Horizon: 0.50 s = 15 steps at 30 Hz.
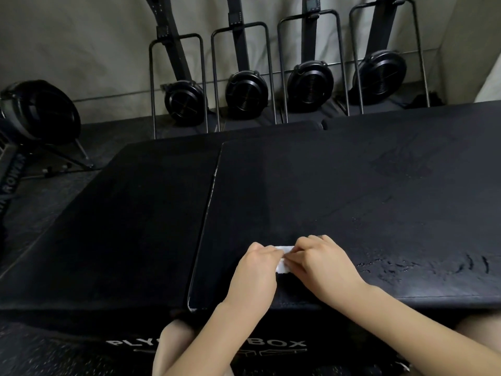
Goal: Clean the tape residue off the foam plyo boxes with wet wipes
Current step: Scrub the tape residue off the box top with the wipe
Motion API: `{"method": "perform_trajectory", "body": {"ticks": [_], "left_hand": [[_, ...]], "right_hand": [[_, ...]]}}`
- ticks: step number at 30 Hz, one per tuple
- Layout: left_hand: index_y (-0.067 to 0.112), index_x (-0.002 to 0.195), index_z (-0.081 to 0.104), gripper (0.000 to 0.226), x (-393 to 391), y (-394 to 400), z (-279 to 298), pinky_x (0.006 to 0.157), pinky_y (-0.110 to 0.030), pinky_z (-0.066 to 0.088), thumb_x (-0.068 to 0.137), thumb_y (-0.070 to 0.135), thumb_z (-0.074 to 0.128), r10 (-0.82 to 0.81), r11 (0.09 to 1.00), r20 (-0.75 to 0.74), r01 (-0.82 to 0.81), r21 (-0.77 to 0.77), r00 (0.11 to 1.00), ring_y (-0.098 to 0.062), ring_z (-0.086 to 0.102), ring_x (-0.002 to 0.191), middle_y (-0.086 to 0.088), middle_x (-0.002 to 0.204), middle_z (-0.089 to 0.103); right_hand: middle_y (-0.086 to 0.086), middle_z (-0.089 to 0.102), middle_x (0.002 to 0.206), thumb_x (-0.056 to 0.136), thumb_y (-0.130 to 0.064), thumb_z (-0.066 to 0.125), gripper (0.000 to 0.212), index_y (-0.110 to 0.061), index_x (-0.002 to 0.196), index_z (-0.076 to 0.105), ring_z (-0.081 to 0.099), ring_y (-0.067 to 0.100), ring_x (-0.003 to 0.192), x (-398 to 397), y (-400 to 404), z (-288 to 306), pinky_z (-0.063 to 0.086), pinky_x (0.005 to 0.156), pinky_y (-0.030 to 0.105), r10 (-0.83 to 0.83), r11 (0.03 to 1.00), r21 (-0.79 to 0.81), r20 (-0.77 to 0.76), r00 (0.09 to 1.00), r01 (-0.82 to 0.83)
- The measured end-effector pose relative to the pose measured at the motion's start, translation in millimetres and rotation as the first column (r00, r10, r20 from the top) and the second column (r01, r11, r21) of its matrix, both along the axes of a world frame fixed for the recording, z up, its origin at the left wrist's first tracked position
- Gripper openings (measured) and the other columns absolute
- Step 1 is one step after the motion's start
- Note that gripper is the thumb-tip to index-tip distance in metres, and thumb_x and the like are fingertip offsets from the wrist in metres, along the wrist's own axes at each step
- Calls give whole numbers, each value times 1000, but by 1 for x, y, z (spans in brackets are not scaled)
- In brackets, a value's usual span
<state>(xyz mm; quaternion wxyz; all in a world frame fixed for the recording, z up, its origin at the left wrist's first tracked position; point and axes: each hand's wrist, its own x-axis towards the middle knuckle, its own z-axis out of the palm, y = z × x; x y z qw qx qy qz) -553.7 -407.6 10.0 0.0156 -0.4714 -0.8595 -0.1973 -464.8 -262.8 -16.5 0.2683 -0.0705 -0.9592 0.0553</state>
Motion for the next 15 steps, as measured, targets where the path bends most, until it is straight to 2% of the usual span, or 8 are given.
{"method": "perform_trajectory", "body": {"ticks": [3, 6, 8, 11, 13, 15], "left_hand": [[20, 97, 66, 37, -13, 13, -2, 64, -20, 43, 82, 3, 36, -9, 1000, 1, 9, -8, 1000, -6, 45, 91, 11, 99, 65], [22, 105, 67, 45, -27, 28, 7, 64, -17, 34, 80, 13, 31, -15, 1000, 29, 15, -14, 999, -6, 47, 94, 7, 108, 61], [26, 112, 67, 47, -39, 37, 8, 66, -19, 37, 82, 15, 32, 13, 999, 17, -13, -45, 1000, -11, 54, 95, 4, 107, 59], [31, 107, 67, 42, -45, 42, 2, 61, -21, 38, 86, 10, 38, 64, 993, 3, -63, -99, 998, -14, 56, 83, 5, 107, 60], [35, 105, 65, 44, -36, 35, 2, 55, -19, 36, 84, 11, 35, 77, 992, -19, -78, -103, 997, -11, 51, 74, 8, 102, 57], [35, 103, 64, 40, -24, 24, 1, 53, -16, 33, 86, 7, 41, 73, 993, -20, -75, -96, 997, -10, 48, 70, 8, 91, 48]], "right_hand": [[-7, 53, 63, 79, -23, 64, 21, -29, 61, 71, 48, 17, 54, -14, 8, 3, 44, 58, 27, -10, 999, -34, -47, 999, 8], [-5, 58, 66, 78, -22, 66, 18, -29, 64, 75, 53, 18, 55, -34, 20, 11, 45, 60, 28, -6, 996, -94, -47, 999, 2], [-2, 61, 70, 79, -23, 69, 15, -27, 68, 78, 57, 21, 59, -44, 26, 16, 44, 62, 30, -8, 989, -150, -1, 1000, 8], [0, 65, 81, 90, -30, 70, 17, -25, 79, 81, 57, 25, 73, -43, 29, 18, 36, 70, 28, -31, 972, -230, 101, 994, 54], [0, 63, 74, 90, -36, 64, 26, -24, 74, 81, 57, 25, 68, -36, 25, 14, 37, 65, 30, -25, 977, -212, 60, 998, 37], [-3, 60, 68, 89, -45, 53, 39, -25, 69, 79, 56, 22, 61, -26, 20, 10, 42, 60, 32, -7, 985, -170, 6, 1000, 8]]}}
